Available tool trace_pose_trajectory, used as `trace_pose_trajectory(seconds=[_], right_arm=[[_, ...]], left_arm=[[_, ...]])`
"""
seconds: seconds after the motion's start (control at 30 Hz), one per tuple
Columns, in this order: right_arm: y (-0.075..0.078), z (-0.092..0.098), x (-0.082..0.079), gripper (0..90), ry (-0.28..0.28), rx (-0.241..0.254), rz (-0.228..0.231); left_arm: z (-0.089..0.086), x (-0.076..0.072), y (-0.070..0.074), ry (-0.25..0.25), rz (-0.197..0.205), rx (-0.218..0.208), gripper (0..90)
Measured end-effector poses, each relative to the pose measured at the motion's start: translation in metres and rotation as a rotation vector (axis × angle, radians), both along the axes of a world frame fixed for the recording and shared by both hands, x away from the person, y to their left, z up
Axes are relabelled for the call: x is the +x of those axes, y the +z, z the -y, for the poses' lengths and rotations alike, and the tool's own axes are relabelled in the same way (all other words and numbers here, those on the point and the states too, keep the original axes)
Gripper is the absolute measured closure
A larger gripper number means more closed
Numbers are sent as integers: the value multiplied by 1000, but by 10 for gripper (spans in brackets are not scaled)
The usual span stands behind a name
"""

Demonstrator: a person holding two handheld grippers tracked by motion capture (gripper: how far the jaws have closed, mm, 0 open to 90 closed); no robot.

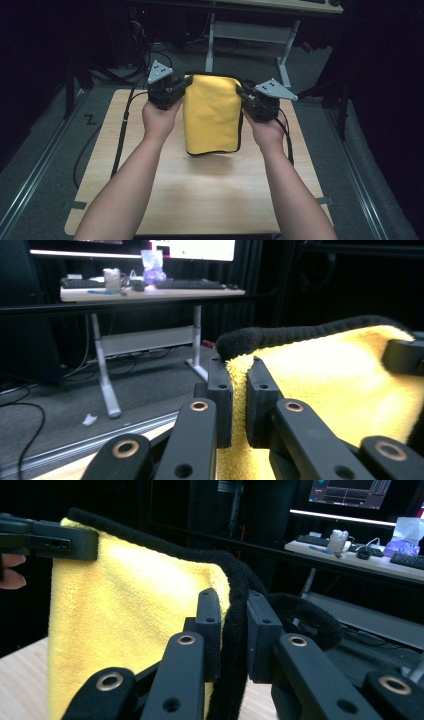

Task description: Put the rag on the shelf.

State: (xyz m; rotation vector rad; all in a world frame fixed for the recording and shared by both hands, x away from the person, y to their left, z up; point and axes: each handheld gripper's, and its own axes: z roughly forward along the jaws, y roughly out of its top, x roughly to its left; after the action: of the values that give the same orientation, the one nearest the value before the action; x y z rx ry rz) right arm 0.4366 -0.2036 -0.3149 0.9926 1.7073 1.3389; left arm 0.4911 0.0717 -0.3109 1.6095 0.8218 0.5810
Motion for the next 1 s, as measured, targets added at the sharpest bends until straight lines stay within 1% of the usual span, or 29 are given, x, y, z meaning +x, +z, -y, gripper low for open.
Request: trace_pose_trajectory(seconds=[0.07,0.13,0.17,0.2,0.3,0.43,0.47,0.53,0.63,0.7,0.77,0.83,0.87,0.93,0.97,1.0], right_arm=[[-2,0,9,803,-8,-9,-5],[-5,-1,19,804,-18,-25,-9],[-7,0,25,804,-17,-30,-20],[-10,1,30,804,-18,-33,-29],[-18,5,44,804,-13,-48,-60],[-30,6,54,808,-18,-58,-88],[-33,6,57,808,-14,-74,-88],[-39,6,60,808,-5,-91,-101],[-48,6,65,808,2,-107,-123],[-53,6,67,808,4,-118,-143],[-58,7,68,808,7,-132,-152],[-62,9,69,808,13,-125,-162],[-64,9,69,808,14,-121,-166],[-68,10,69,808,22,-113,-177],[-69,10,69,808,22,-111,-182],[-71,10,69,808,24,-110,-185]], left_arm=[[3,10,-1,9,-3,26,839],[6,18,-4,15,6,70,840],[7,21,-6,14,-2,81,840],[7,25,-9,11,-12,86,839],[7,36,-20,6,-59,89,840],[8,46,-35,0,-97,96,840],[7,49,-42,1,-124,103,841],[5,53,-51,-4,-156,91,840],[3,55,-62,-15,-183,93,840],[2,56,-68,-21,-196,88,841],[2,56,-72,-26,-211,88,841],[2,57,-78,-34,-226,86,842],[1,58,-81,-37,-242,82,842],[-2,59,-88,-39,-274,52,842],[-3,59,-91,-44,-286,46,842],[-2,59,-94,-46,-291,49,842]])
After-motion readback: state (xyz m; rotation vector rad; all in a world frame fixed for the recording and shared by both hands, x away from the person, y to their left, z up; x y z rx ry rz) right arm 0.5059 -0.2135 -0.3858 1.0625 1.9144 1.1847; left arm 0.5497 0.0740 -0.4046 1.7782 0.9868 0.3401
